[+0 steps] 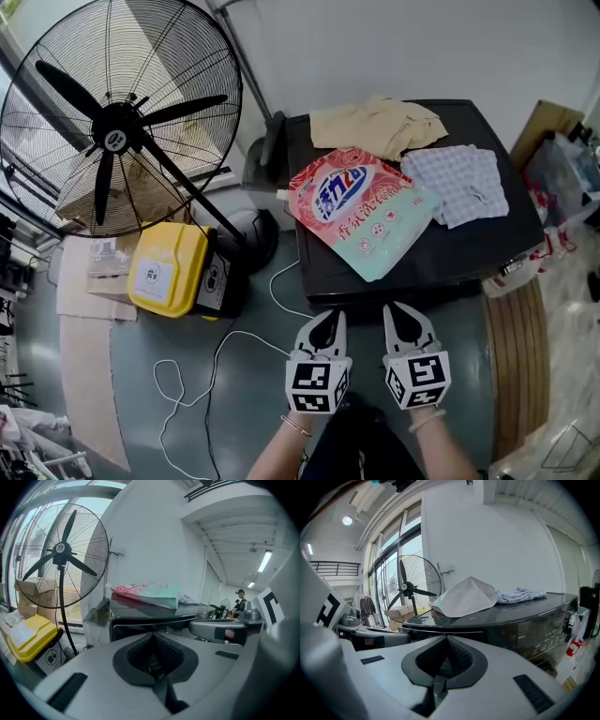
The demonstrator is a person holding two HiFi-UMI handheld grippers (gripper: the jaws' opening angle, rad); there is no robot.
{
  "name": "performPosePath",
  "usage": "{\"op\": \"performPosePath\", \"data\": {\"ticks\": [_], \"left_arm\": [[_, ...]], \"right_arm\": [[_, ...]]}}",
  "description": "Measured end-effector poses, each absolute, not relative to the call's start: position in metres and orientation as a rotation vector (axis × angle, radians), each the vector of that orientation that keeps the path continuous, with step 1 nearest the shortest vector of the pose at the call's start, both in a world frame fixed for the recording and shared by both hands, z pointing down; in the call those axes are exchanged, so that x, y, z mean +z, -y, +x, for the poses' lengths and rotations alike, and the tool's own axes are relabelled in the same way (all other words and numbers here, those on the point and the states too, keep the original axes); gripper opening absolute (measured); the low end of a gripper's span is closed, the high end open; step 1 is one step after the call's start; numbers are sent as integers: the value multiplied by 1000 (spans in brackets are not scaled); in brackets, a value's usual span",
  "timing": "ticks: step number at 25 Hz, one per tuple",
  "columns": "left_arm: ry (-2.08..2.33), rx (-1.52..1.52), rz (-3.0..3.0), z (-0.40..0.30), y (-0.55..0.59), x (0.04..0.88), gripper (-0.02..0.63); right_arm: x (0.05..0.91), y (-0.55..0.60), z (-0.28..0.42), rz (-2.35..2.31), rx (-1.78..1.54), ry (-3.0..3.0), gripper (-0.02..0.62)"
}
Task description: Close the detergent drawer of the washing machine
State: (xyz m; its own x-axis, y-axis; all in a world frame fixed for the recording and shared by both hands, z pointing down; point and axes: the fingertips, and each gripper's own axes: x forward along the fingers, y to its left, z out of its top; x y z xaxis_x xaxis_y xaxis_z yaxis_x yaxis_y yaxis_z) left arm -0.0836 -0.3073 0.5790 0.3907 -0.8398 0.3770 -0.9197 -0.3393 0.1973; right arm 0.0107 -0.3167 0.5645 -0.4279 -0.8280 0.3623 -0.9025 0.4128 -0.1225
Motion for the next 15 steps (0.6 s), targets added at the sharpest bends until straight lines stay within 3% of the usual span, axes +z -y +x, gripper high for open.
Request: {"op": "performPosePath", "data": {"ticks": [15], "left_arm": [[1522,300,2266,-84,310,579,15]], "right_arm": [[565,320,11,1538,442,2422,25]]}}
